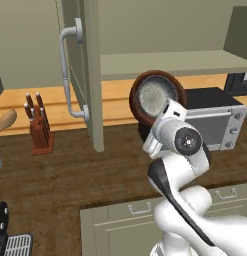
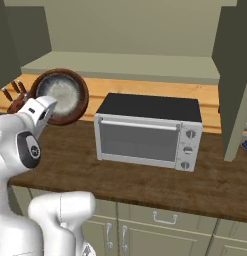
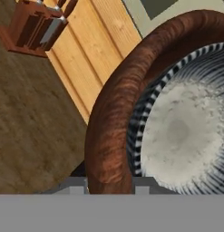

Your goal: Pick up the bowls on the counter and stack them on top of one another in the open cabinet. Place the smaller bowl on top of the larger bowl.

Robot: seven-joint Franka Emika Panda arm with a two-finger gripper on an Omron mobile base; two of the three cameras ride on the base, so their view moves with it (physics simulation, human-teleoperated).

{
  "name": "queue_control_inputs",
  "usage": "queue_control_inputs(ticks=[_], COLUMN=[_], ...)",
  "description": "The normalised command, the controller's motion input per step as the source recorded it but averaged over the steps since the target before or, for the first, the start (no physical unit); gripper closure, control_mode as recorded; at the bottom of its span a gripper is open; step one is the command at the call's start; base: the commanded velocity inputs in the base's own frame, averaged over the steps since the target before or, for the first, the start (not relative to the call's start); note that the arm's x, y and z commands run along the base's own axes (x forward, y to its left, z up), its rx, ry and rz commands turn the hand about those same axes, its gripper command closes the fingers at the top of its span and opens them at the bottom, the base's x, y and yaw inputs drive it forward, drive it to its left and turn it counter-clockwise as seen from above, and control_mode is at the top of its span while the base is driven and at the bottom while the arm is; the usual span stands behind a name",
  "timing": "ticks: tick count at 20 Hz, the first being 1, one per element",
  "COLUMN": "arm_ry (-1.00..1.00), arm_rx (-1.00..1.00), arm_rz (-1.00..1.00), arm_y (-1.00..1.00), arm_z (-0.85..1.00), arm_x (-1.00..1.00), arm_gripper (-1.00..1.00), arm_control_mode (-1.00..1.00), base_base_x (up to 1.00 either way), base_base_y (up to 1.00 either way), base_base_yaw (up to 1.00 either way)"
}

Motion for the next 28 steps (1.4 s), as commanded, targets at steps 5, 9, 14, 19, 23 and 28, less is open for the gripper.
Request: queue_control_inputs(ticks=[5, 9, 14, 19, 23, 28], arm_ry=[0.12, 0.46, -0.13, -0.19, 0.08, 0.02], arm_rx=[-0.05, -0.11, -0.07, 0.00, 0.00, -0.11], arm_rz=[0.10, 0.10, 0.00, 0.00, 0.00, 0.00], arm_y=[-0.12, 0.00, 0.00, -0.16, -0.01, -0.02], arm_z=[1.00, 1.00, 0.20, 0.69, 0.03, -0.25], arm_x=[0.12, 0.16, 0.01, 0.22, 0.85, 0.87], arm_gripper=[1.00, 1.00, 1.00, 1.00, 1.00, 1.00], arm_control_mode=[-1.00, -1.00, -1.00, -1.00, -1.00, -1.00], base_base_x=[0.00, 0.00, 0.00, 0.00, 0.00, 0.00], base_base_y=[0.00, 0.00, 0.00, 0.00, 0.00, 0.00], base_base_yaw=[0.00, 0.00, 0.00, 0.00, 0.00, 0.00])
